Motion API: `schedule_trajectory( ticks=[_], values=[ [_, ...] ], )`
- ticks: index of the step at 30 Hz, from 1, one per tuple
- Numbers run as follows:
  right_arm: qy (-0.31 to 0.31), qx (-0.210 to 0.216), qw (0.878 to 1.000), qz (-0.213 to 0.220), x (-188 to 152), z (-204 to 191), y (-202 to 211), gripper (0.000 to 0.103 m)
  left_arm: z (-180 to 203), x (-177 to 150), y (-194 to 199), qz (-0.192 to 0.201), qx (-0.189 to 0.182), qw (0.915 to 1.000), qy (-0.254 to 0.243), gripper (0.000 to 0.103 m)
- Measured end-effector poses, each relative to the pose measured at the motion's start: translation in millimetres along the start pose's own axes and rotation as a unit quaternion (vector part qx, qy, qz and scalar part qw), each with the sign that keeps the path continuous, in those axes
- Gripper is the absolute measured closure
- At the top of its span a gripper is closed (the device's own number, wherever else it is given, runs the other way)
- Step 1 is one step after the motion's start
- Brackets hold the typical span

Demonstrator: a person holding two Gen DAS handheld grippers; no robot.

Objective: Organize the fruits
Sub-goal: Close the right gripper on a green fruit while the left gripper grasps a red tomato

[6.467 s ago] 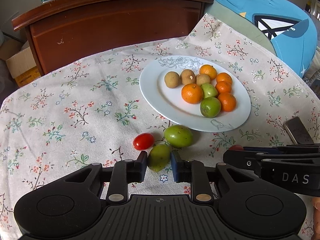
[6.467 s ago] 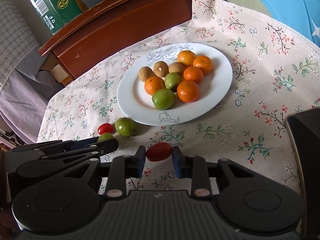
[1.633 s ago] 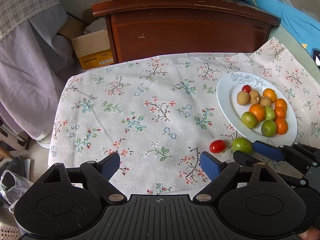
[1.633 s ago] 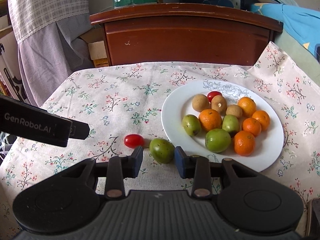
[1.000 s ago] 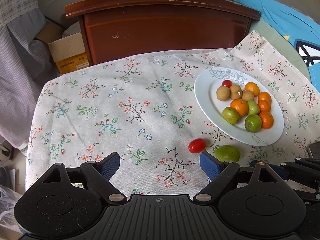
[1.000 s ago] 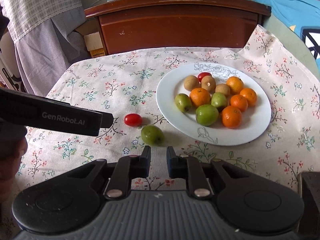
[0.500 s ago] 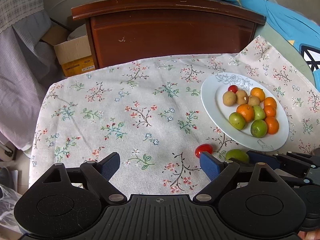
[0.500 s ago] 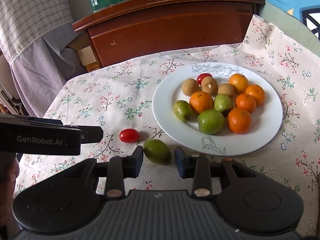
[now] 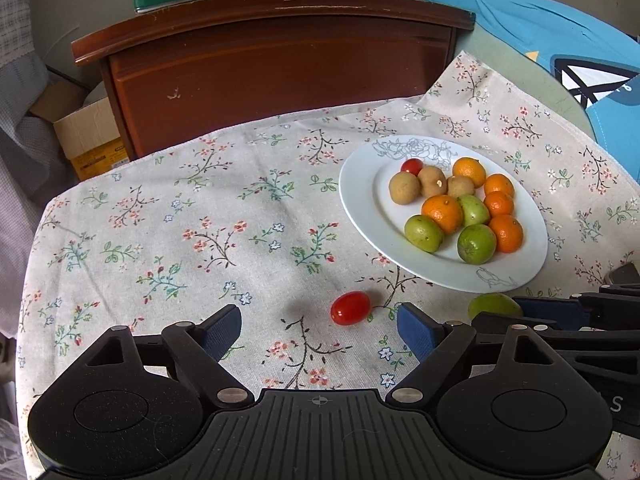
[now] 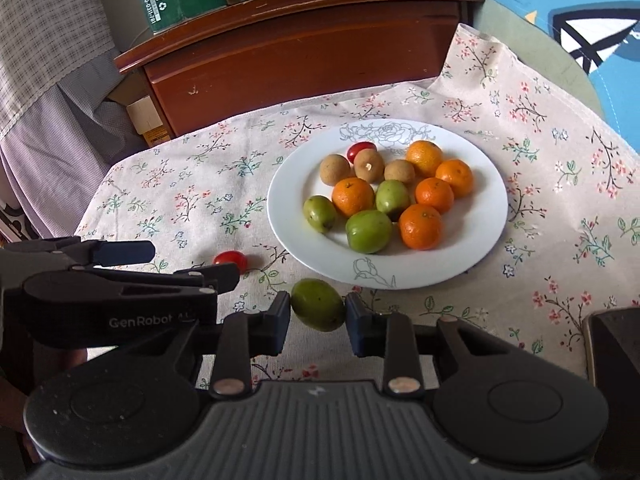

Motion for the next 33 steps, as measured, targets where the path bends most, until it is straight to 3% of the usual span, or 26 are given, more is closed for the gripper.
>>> schedule_trajectory(
  ticks=[2, 4, 7, 12, 16, 18, 33],
  values=[
    [-0.012, -0.007, 1.0, -0.003, 0.5, 4.2, -1.3, 0.074, 2.8, 0.8, -3.2, 0.002, -0.006, 1.0, -0.006, 0.025],
    [-0.022, -0.008, 1.0, -0.006, 0.8, 7.6, -2.2, 0.073, 4.7, 1.6, -6.7, 0.001, -0.01, 0.9999, -0.009, 0.038],
    [-0.033, -0.009, 0.999, -0.009, 1.5, 11.0, -3.2, 0.073, 3.9, 2.1, -13.2, 0.0, -0.021, 0.9998, -0.001, 0.049],
    [-0.037, -0.01, 0.999, -0.01, 1.7, 13.3, -4.7, 0.073, 6.0, 3.2, -19.4, 0.005, -0.017, 0.9998, -0.012, 0.053],
    [-0.04, -0.008, 0.999, -0.011, 3.0, 13.8, -5.9, 0.073, 8.0, 3.2, -18.1, 0.007, -0.014, 0.9996, -0.022, 0.075],
    [-0.043, -0.007, 0.999, -0.011, 3.9, 13.8, -6.2, 0.073, 7.5, 2.7, -16.7, 0.008, -0.019, 0.9996, -0.017, 0.081],
    [-0.043, 0.003, 0.999, -0.016, 2.3, 11.5, -7.8, 0.073, 1.4, 6.1, -0.8, 0.02, -0.019, 0.9995, 0.016, 0.081]
  ],
)
Point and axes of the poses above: each gripper's, at about its wrist camera, not at the fingertips, and y roughly against the way its jaws point, z to its right, x to its top, the point moved 4 cm from there along -y, roughly the way its jaws point, and after that the axes turned 11 degrees about -y, right-handed, at the moved point
